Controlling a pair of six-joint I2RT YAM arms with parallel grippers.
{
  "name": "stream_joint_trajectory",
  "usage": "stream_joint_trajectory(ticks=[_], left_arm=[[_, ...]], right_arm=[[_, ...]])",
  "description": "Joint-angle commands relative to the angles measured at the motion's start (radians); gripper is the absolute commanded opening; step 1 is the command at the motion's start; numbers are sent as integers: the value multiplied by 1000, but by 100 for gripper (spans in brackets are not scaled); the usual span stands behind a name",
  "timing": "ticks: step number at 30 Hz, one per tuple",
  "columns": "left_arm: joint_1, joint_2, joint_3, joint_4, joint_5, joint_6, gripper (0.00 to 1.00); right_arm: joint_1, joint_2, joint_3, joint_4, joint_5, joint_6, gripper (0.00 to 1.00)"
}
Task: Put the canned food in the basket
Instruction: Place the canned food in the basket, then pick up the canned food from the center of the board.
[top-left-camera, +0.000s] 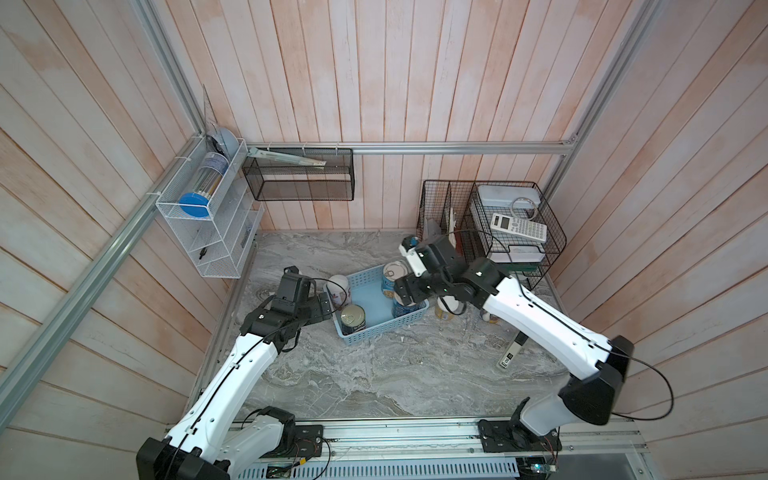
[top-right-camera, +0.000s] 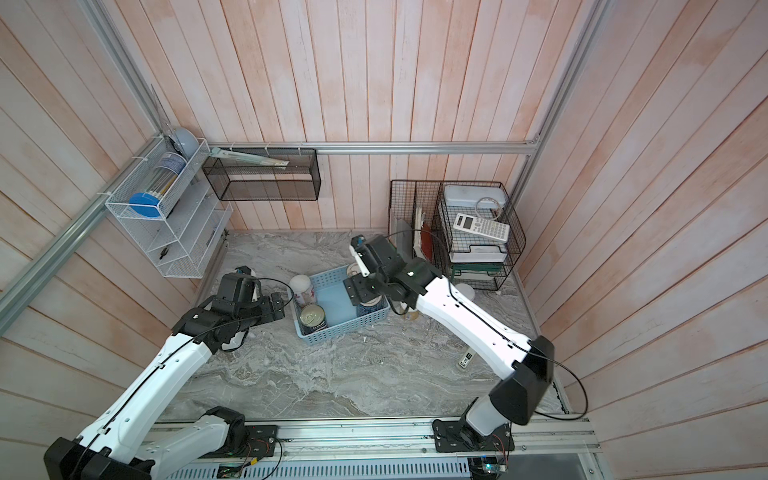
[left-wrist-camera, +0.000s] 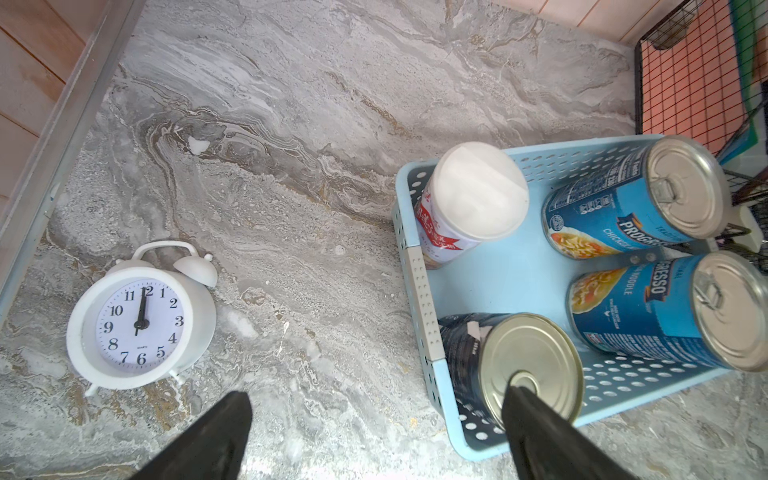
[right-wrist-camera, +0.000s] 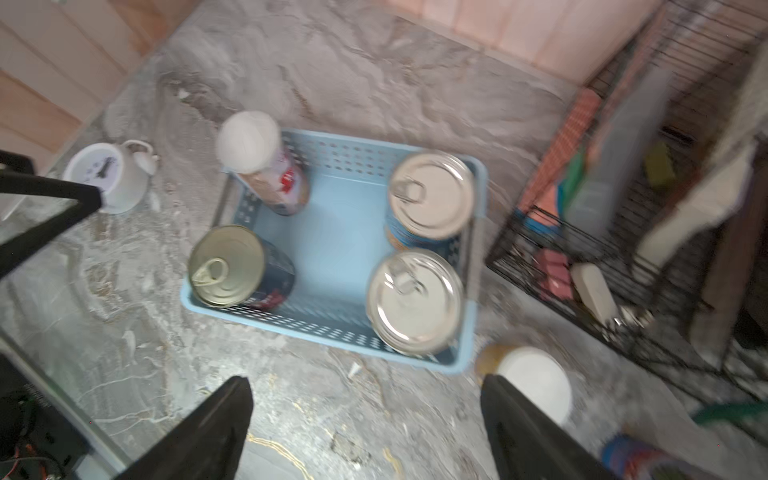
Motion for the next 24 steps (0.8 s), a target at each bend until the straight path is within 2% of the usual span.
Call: stream_joint_trajectory(ticks=[1,5,11,17,24], left_arm=[[5,-11,-17,23,21,9,100],[4,-5,-19,29,29,10,100],[4,5,-21,31,30,11,100],[5,10,-25,35,31,10,100],[5,19,-24,34,26,8,100]], right_arm=[[-118,-63,-190,81,61,93,93],[-235,-107,-301,143,-2,96,93],[-313,-38,-345,207,-56,79,93],[-331,49,-341,250,-116,61,93],[-337,198,-286,171,-166,24,92]])
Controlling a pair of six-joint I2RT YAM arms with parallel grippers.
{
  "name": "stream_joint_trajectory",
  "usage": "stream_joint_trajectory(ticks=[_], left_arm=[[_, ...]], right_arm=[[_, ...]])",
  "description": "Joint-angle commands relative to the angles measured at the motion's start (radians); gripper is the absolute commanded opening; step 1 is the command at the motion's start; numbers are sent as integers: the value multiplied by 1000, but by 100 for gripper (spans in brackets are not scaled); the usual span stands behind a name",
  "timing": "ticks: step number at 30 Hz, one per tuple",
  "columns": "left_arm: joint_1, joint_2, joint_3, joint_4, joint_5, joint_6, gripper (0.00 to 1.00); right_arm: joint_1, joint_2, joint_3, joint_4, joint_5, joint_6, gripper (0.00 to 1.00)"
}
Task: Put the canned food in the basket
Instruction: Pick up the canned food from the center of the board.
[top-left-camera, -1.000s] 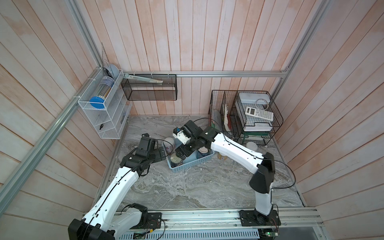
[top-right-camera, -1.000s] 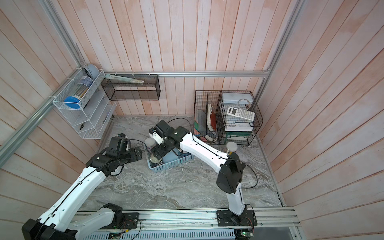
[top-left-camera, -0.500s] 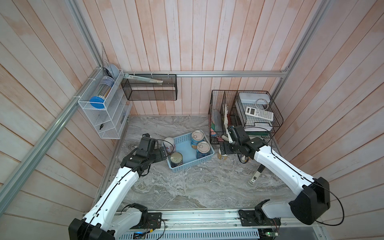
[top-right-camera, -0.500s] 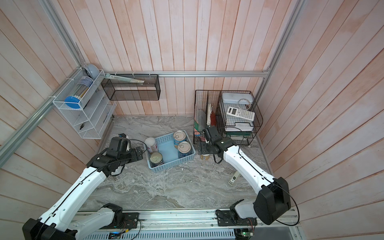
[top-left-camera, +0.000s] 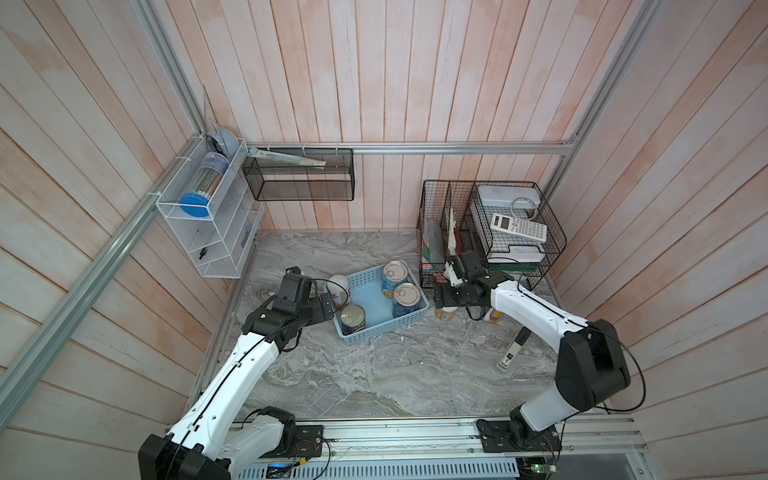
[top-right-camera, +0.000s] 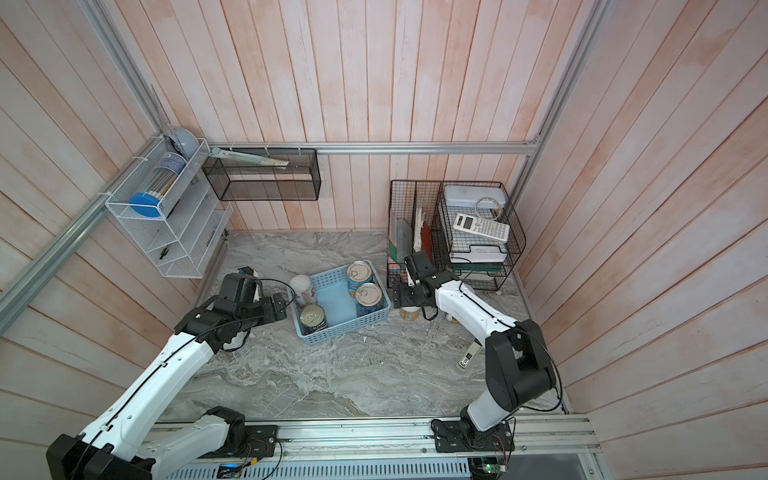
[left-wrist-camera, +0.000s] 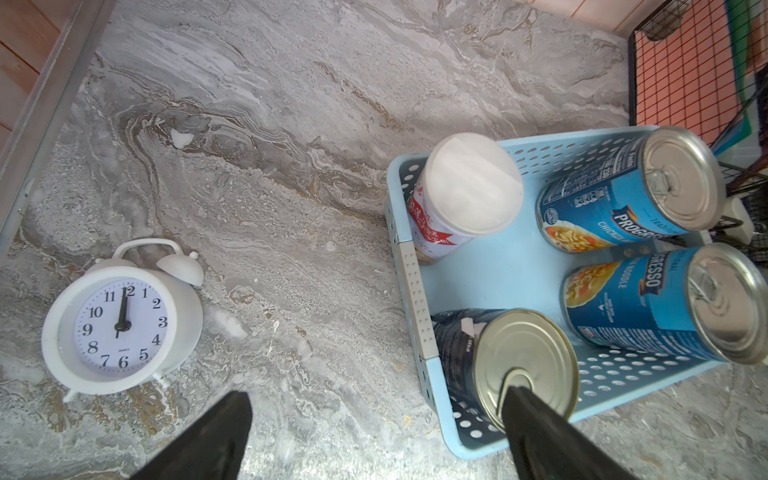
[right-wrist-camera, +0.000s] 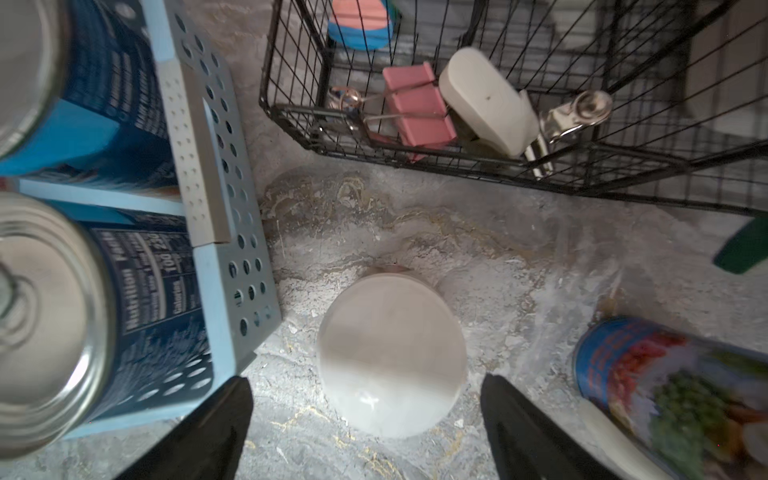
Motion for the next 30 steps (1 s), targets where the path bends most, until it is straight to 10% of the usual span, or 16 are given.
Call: stream_joint_trajectory(ticks=[1,18,30], left_arm=[[4,8,-19,18,1,8,100],[4,9,-20,21,4,8,100],[4,5,-28,31,1,12,100]], right_arm=[[-6,58,36,-46,-37,-33,92],[-11,115,-9,-21,-2,-33,88],[-11,75,-5,-38,40,-59,66]])
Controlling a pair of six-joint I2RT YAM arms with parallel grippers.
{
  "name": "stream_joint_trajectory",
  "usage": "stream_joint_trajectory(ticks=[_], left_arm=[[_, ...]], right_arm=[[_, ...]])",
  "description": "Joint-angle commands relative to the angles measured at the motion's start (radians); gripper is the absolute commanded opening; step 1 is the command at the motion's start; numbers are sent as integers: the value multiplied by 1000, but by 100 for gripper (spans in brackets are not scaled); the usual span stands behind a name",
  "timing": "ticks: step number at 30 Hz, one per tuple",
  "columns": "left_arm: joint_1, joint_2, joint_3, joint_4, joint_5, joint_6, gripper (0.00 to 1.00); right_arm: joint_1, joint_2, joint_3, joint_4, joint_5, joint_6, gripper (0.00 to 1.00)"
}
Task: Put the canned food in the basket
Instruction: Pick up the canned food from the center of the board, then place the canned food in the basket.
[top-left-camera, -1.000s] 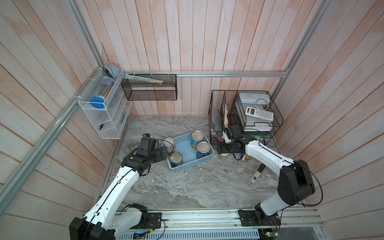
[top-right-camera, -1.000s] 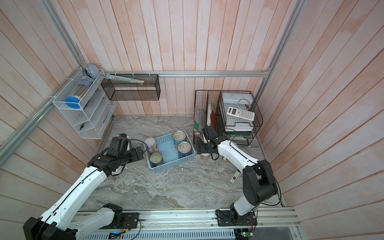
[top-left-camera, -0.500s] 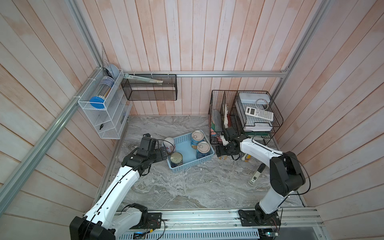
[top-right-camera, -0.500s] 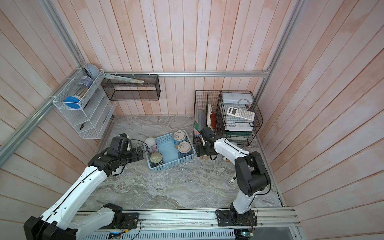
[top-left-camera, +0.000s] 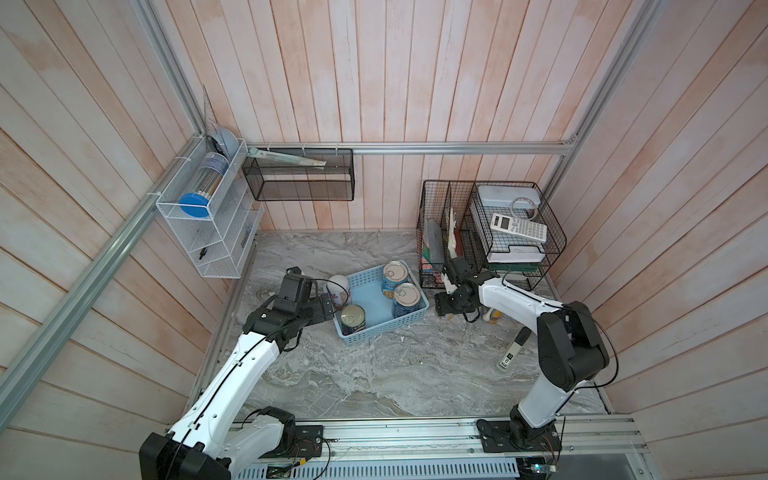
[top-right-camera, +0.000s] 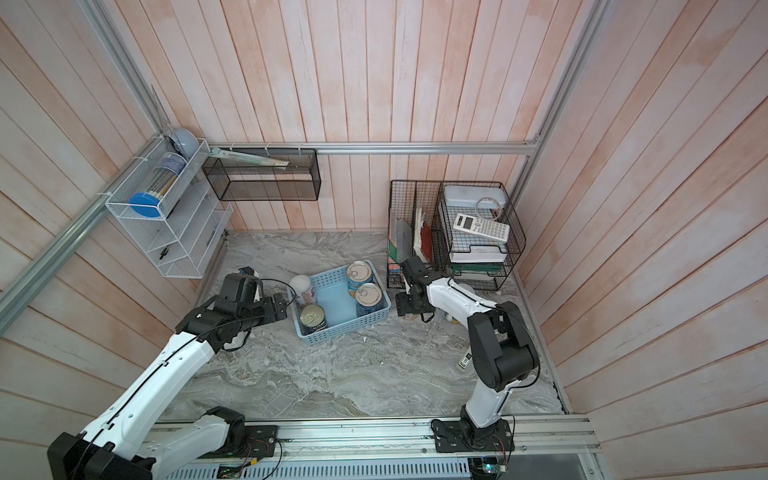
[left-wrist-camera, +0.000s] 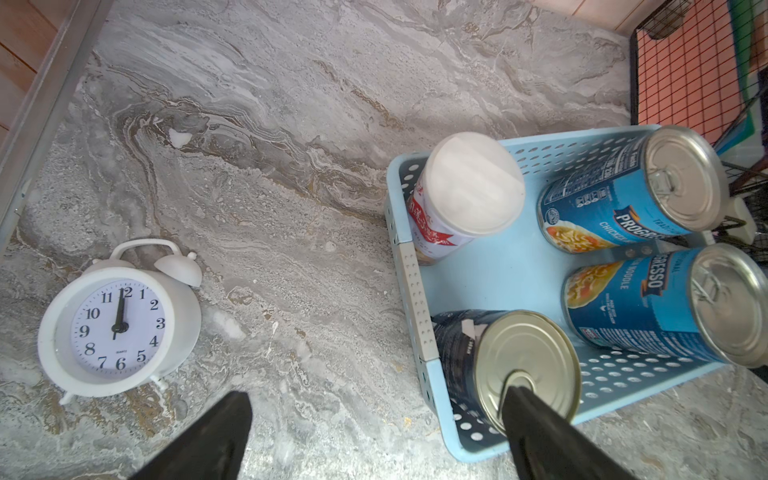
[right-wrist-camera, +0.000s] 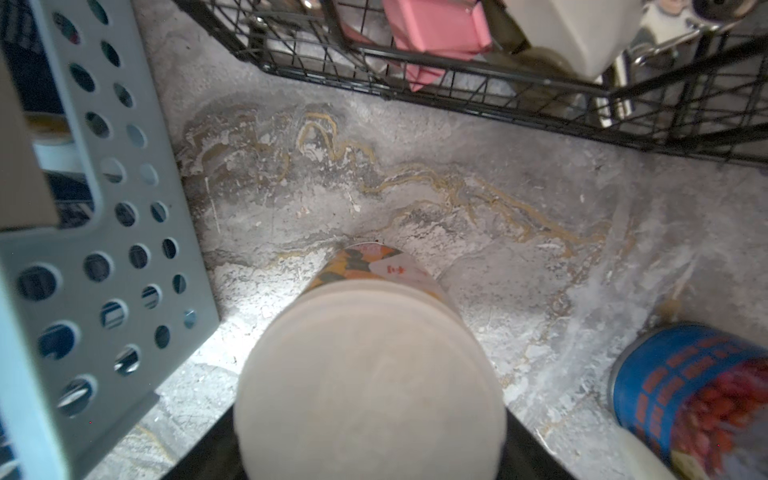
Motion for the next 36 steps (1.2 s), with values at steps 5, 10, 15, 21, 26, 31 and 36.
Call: stream_joint_trajectory(ticks=[5,10,15,21,26,31,36], left_arm=[[3,1,-25,29,1,13,100],[4,5,-25,29,4,14,100],[4,7,-29,34,5,15,100],[4,6,-35,40,5,16,100],[4,2,-37,43,4,14,100],[4,3,-36,44,1,15,100],[4,-3,-40,47,-1,16,100]], right_arm=[[7,-114,-4,-69,38,-16,60],[55,-210,42,-177,73,0,58],[153,-299,192,-305,105,36,57],[319,-301,295,-205,82,45,58],[390,-118,504,-186,11,10,57],[427,119,765,-213,-63,-48,58],[426,348,1016,-341,-25,-81,58]])
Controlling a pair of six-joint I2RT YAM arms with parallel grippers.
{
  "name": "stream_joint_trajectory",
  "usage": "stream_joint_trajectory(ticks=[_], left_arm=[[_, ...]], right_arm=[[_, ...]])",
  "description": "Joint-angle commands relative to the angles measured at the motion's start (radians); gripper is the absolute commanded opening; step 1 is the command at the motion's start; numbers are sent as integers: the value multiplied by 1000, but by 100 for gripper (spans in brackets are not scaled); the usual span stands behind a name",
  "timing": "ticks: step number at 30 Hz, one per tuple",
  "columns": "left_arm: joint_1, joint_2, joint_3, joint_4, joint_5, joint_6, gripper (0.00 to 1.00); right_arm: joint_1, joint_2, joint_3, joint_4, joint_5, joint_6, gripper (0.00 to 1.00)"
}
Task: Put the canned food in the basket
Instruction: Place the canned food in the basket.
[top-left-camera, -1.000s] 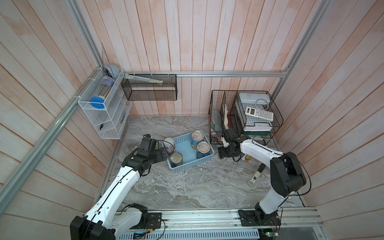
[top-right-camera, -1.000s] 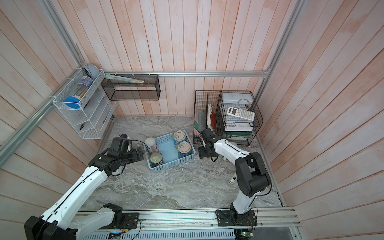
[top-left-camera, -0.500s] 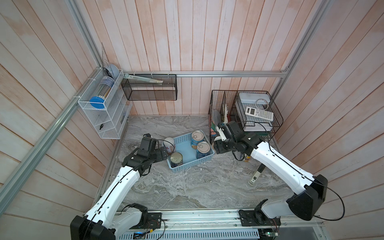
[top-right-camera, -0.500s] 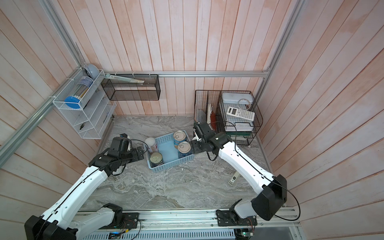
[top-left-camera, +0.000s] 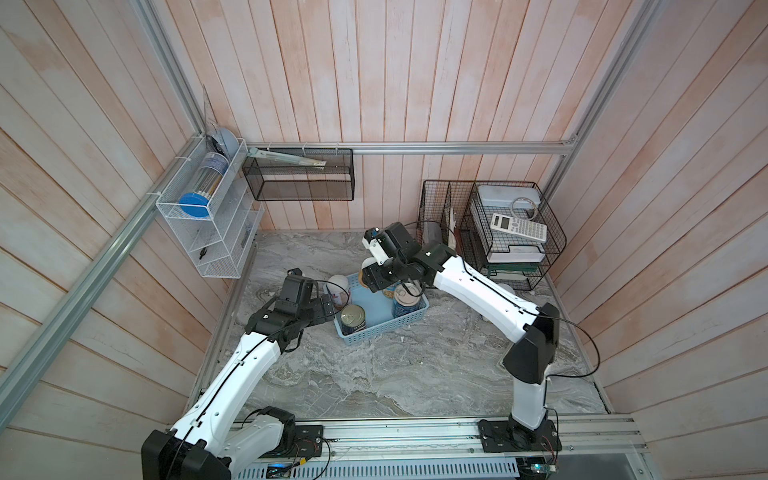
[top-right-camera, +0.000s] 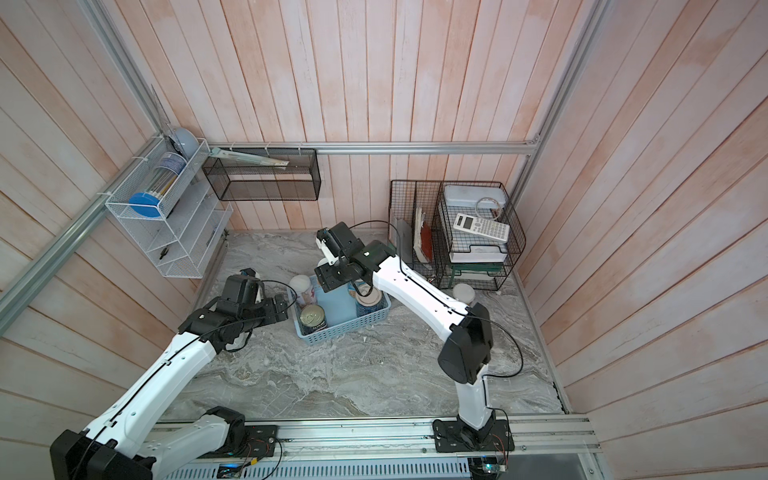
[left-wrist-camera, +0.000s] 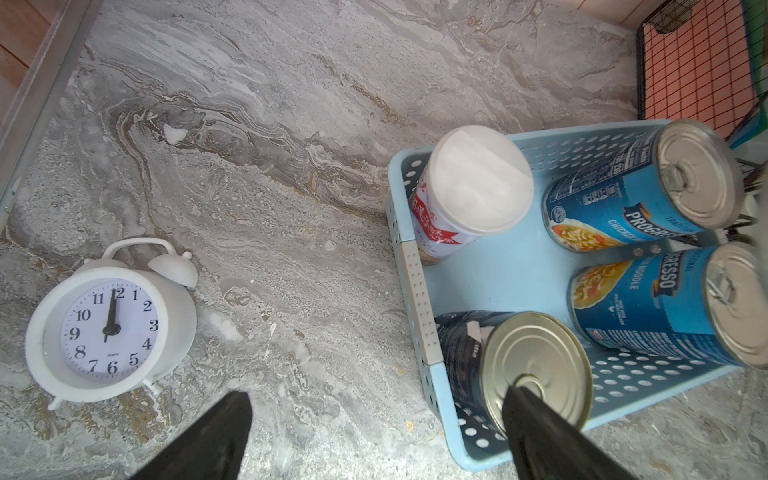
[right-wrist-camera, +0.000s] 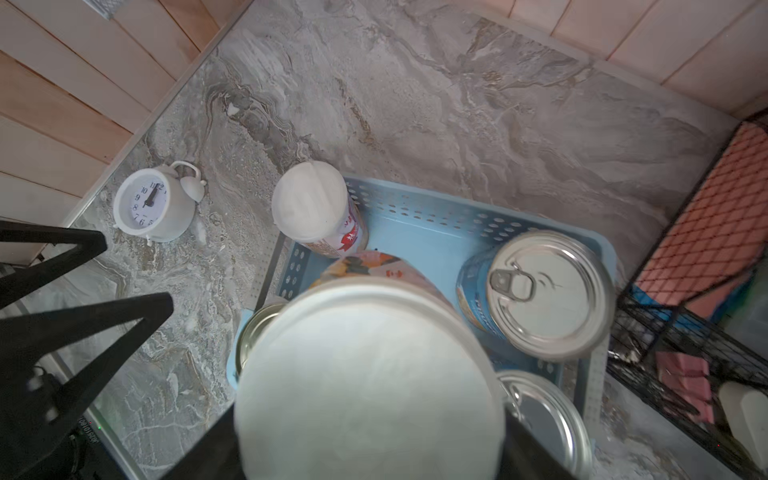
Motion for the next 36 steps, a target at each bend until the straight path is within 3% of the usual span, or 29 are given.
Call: stream_joint_trajectory(ticks=[1,7,20,36], left_arm=[[4,-7,-15,18,-2,14,100],[5,-4,-18,21,-2,15,100],[4,-4,-23,26,-2,16,100],[5,-8,-29,33,-1,18,100]], right_arm=[[-4,116,174,-104,20,-51,58],[-11,327,432,-261,64,-85,59],[-69,348,286,-158,23,-86,60],[-92,442,298,-82,-23,-82,61]])
